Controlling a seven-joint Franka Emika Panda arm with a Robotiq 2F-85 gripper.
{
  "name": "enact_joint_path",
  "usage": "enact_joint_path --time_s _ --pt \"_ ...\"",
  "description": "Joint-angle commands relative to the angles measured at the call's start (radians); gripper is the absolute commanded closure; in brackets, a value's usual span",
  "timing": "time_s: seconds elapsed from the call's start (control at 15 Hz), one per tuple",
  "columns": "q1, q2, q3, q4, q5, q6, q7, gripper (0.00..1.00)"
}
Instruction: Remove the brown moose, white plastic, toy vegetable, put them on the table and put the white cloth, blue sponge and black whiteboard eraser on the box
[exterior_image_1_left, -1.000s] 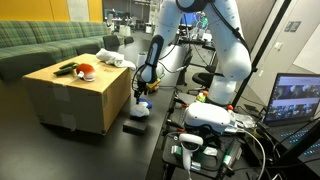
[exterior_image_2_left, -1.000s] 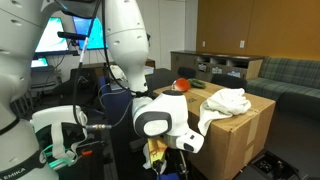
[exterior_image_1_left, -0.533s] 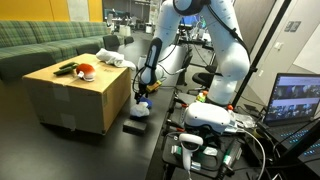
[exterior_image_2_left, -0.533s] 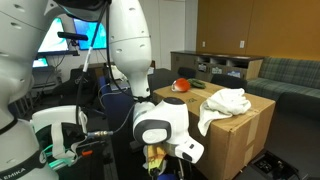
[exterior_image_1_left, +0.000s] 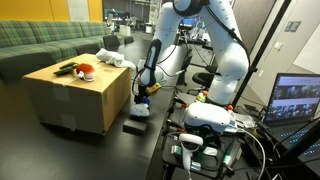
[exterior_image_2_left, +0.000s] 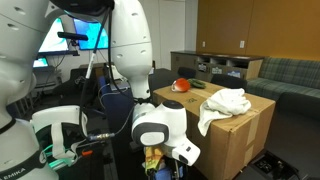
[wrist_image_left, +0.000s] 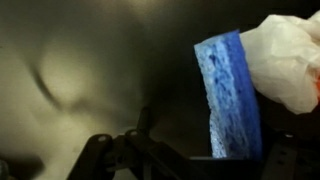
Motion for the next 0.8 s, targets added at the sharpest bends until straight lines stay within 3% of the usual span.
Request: enact_joint_path --time_s 0.0,0.53,0.73 --pt "-0.041 0.019 0.027 0.013 0.026 0.01 -0.042 0.41" --pt "-0.005 -0.056 0.003 -0.005 0.012 -0.031 -0.049 1.0" --pt "0.009 -0.128 0.014 -0.029 0.004 -0.076 -0.068 0.96"
